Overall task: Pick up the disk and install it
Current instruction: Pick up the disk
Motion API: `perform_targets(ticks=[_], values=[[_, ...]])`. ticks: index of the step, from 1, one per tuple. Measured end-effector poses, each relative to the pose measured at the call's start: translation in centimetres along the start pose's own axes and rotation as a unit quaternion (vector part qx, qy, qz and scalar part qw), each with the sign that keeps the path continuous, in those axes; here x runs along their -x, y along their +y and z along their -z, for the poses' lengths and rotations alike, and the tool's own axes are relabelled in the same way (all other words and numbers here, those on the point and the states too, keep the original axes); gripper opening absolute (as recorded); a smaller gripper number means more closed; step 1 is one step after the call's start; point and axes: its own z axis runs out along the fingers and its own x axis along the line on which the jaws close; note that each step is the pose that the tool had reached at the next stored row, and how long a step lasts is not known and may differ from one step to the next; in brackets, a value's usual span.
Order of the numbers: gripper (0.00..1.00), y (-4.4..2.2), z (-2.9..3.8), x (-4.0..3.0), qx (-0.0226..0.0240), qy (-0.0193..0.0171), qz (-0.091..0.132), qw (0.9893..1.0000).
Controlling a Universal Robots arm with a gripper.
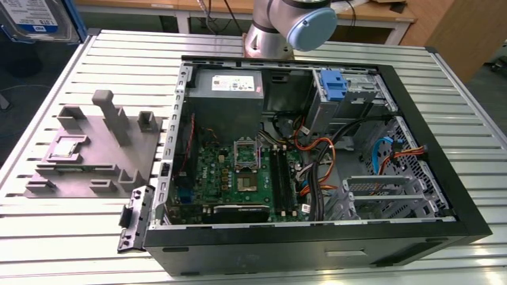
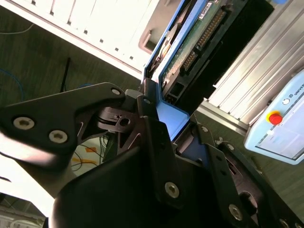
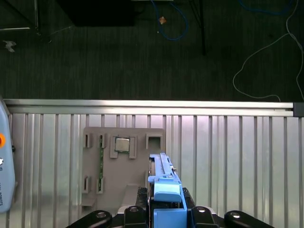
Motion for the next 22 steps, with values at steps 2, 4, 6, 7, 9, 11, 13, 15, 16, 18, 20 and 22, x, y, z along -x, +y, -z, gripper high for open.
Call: perform_targets(ticks=[2, 4, 6, 7, 9, 11, 13, 15, 16, 18, 20, 22], values=[[0.36, -0.17, 0.0, 0.0, 0.0, 0.0, 0.0, 1.0], [0.36, -0.34, 0.0, 0.0, 0.0, 0.0, 0.0, 1.0], [0.36, -0.52, 0.0, 0.0, 0.0, 0.0, 0.0, 1.0], [0.36, -0.6, 0.01, 0.0, 0.0, 0.0, 0.0, 1.0], [0.36, -0.74, 0.01, 0.0, 0.0, 0.0, 0.0, 1.0], [0.36, -0.86, 0.0, 0.0, -0.0001, 0.0, 0.0, 1.0], [0.36, -0.98, 0.01, 0.0, 0.0, 0.0, 0.0, 1.0], [0.36, -1.11, 0.01, 0.0, 0.0, 0.0, 0.0, 1.0], [0.36, -1.16, 0.01, 0.01, 0.0, 0.0, 0.0, 1.0], [0.36, -1.27, 0.01, 0.0, -0.0001, 0.0, 0.0, 1.0], [0.36, -1.36, 0.01, 0.0, -0.0001, 0.0, 0.0, 1.0], [0.36, -1.39, 0.01, 0.0, 0.0, 0.0, 0.0, 1.0]])
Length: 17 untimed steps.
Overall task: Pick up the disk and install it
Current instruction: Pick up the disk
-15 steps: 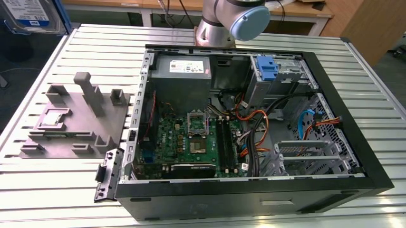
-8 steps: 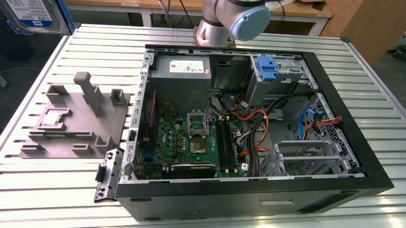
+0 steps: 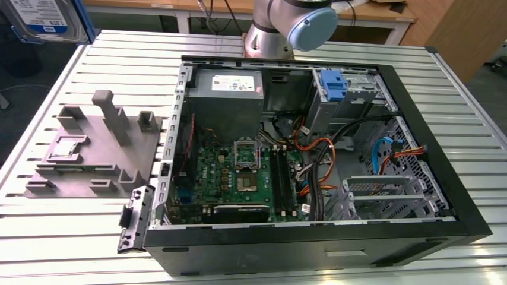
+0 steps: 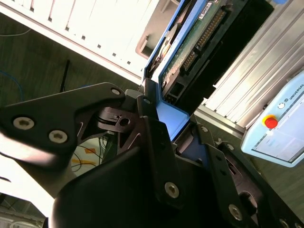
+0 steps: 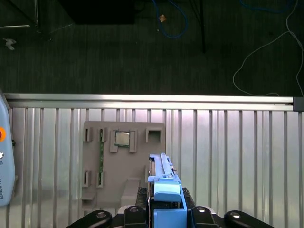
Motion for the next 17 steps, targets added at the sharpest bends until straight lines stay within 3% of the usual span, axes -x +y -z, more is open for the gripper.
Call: perform_targets(ticks=[11, 17], values=[[0.36, -0.07, 0.0, 0.0, 0.0, 0.0, 0.0, 1.0], [0.36, -0.71, 0.02, 0.0, 0.0, 0.0, 0.0, 1.0]])
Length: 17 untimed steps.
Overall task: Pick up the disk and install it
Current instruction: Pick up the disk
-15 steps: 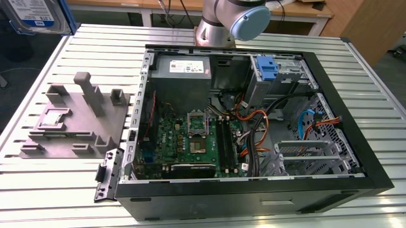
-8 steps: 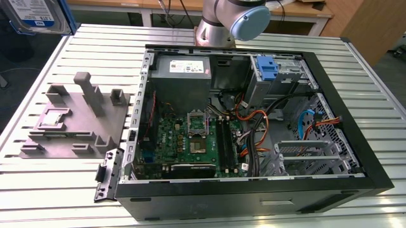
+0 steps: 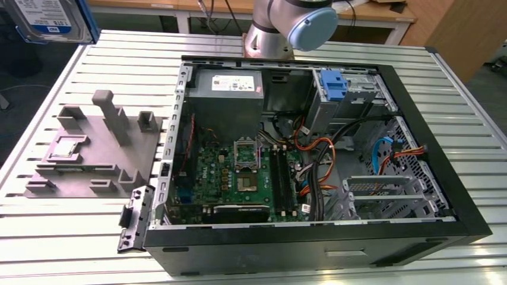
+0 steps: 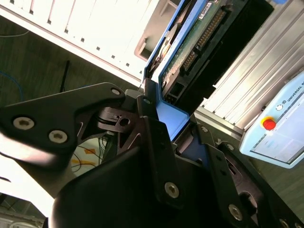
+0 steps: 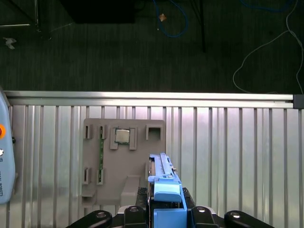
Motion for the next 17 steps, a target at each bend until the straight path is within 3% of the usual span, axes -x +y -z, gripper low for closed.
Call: perform_targets(ticks=[17], values=[[0.36, -0.88, 0.01, 0.0, -0.0001, 0.0, 0.0, 1.0]])
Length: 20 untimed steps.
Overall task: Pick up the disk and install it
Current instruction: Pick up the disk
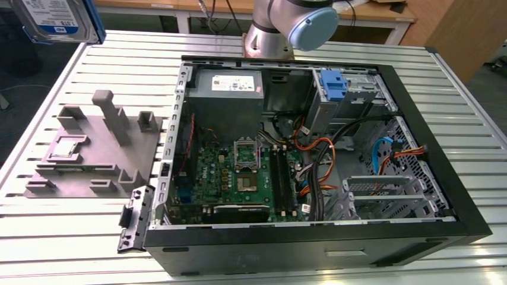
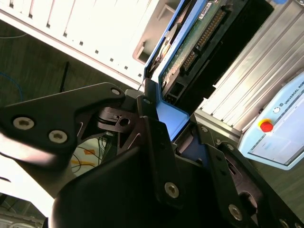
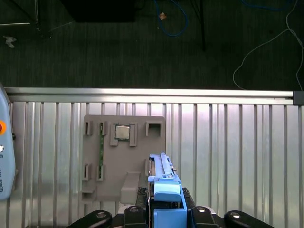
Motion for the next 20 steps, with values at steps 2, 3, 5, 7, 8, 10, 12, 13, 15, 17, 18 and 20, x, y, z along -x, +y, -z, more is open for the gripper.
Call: perform_targets(ticks=[2, 3, 5, 7, 8, 10, 12, 13, 15, 17, 18, 20], values=[[0.36, -0.09, 0.0, 0.0, 0.0, 0.0, 0.0, 1.0], [0.36, -0.13, 0.0, 0.0, 0.0, 0.0, 0.0, 1.0], [0.36, -0.2, 0.01, 0.0, 0.0, 0.0, 0.0, 1.0], [0.36, -0.29, 0.01, 0.0, 0.0, 0.0, 0.0, 1.0], [0.36, -0.33, 0.01, 0.0, 0.0, 0.0, 0.0, 1.0], [0.36, -0.44, 0.01, 0.0, 0.0, 0.0, 0.0, 1.0], [0.36, -0.55, 0.01, 0.0, 0.0, 0.0, 0.0, 1.0], [0.36, -0.6, 0.01, 0.0, 0.0, 0.0, 0.0, 1.0], [0.36, -0.7, 0.01, 0.0, 0.0, 0.0, 0.0, 1.0], [0.36, -0.8, 0.02, 0.0, 0.0, 0.0, 0.0, 1.0], [0.36, -0.85, 0.02, 0.0, 0.0, 0.0, 0.0, 1.0], [0.36, -0.96, 0.02, 0.0, 0.0, 0.0, 0.0, 1.0]])
